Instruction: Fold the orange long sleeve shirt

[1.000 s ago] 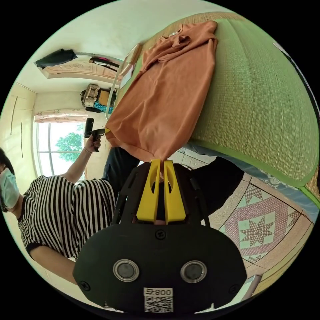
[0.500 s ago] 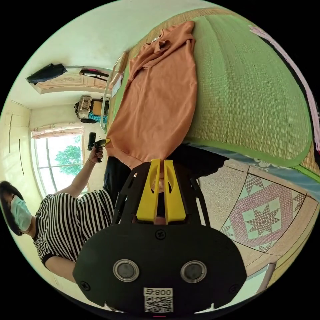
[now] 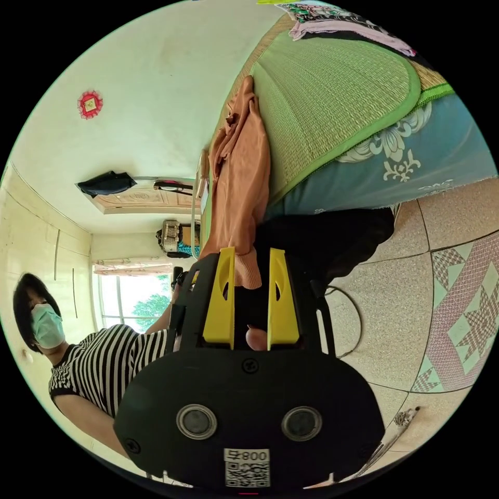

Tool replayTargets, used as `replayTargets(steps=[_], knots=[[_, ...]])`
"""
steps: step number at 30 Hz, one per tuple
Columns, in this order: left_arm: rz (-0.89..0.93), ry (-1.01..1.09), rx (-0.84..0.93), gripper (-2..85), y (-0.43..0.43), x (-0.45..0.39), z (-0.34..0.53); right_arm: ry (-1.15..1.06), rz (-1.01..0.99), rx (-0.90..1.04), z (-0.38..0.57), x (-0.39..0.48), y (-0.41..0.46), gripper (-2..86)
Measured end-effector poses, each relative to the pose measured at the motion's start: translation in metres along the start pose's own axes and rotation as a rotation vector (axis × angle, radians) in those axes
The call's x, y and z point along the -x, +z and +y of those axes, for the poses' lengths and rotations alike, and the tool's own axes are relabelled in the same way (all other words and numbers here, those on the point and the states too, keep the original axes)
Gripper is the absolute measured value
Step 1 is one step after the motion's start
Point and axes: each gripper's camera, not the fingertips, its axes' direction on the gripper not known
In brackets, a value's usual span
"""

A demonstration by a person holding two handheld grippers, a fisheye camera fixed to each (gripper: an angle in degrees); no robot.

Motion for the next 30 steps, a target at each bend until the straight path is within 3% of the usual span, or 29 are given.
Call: replayTargets(steps=[6, 16, 30], knots=[[-0.019, 0.007, 0.006, 10.3, 0.002, 0.005, 0.009, -0.021, 0.027, -0.056, 0.035, 0.002, -0.011, 11.1], [0.005, -0.036, -0.033, 10.8, 0.001, 0.033, 0.028, -0.040, 0.127, 0.043, 0.033, -0.003, 0.020, 8.9], [0.106, 0.025, -0.114, 4.0, -0.028, 0.054, 0.055, -0.164, 0.028, 0.033, 0.045, 0.015, -0.017, 2.1]])
